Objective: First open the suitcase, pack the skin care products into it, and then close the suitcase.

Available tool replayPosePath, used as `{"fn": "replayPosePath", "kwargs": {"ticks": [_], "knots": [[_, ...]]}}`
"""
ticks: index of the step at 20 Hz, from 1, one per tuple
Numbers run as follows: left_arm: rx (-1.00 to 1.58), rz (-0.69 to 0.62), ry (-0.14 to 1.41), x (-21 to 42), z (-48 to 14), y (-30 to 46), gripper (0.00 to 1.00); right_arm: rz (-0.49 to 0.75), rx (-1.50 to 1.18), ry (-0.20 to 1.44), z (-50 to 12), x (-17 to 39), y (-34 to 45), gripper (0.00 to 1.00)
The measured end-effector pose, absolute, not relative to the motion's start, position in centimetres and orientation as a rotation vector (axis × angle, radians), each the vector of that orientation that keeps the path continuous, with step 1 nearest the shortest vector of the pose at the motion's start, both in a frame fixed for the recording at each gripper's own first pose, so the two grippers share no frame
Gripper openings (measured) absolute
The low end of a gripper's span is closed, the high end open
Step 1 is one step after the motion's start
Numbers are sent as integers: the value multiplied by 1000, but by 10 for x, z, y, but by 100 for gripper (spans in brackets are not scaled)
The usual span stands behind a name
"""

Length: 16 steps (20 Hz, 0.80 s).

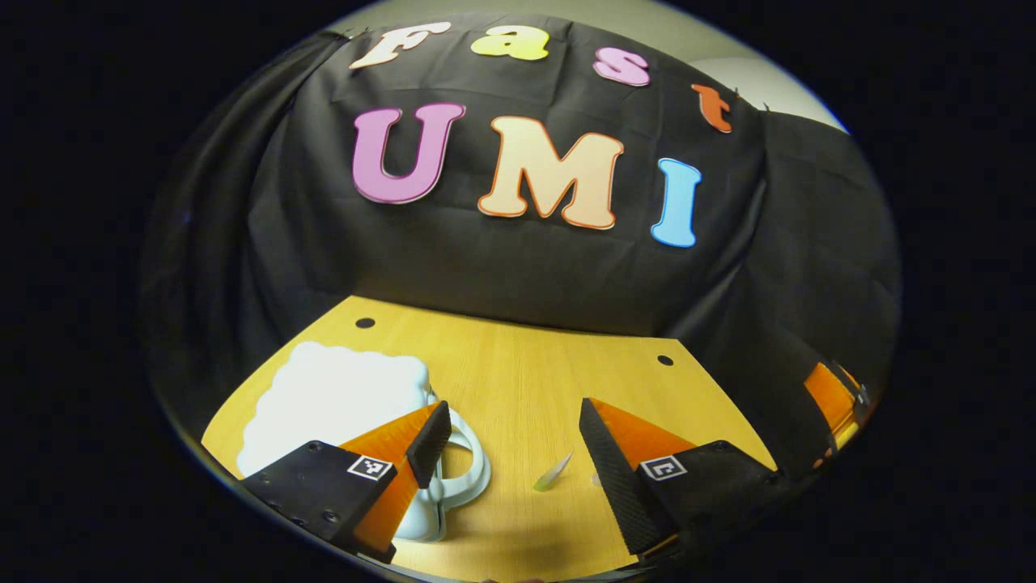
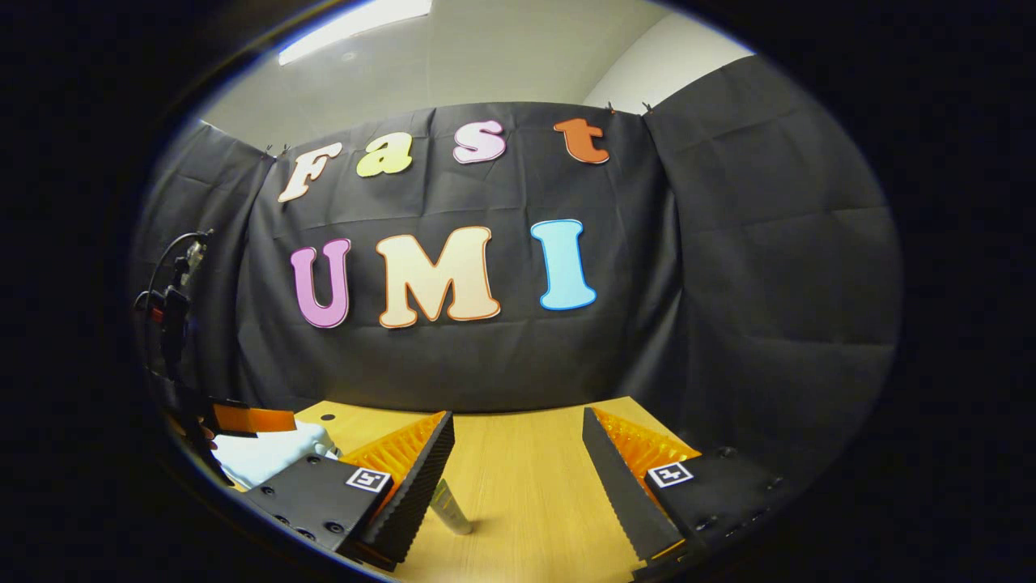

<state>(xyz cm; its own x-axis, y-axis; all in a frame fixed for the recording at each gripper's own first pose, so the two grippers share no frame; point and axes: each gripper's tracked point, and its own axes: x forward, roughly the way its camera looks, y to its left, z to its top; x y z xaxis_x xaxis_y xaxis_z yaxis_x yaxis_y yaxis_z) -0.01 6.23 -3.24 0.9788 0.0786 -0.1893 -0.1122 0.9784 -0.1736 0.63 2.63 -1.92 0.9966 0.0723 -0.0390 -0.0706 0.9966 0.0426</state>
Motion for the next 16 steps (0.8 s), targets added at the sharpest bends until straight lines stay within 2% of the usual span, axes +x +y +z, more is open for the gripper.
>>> {"fn": "replayPosePath", "kwargs": {"ticks": [7, 12, 16], "knots": [[-227, 146, 372, 27, -58, 103, 95, 67, 49, 91, -38, -2, 20, 99], [-301, 104, 554, 38, -87, 89, 96, 41, 64, 115, -44, -9, 5, 99], [-305, 126, 671, 51, -106, 91, 96, 16, 69, 118, -45, -13, -8, 99]]}}
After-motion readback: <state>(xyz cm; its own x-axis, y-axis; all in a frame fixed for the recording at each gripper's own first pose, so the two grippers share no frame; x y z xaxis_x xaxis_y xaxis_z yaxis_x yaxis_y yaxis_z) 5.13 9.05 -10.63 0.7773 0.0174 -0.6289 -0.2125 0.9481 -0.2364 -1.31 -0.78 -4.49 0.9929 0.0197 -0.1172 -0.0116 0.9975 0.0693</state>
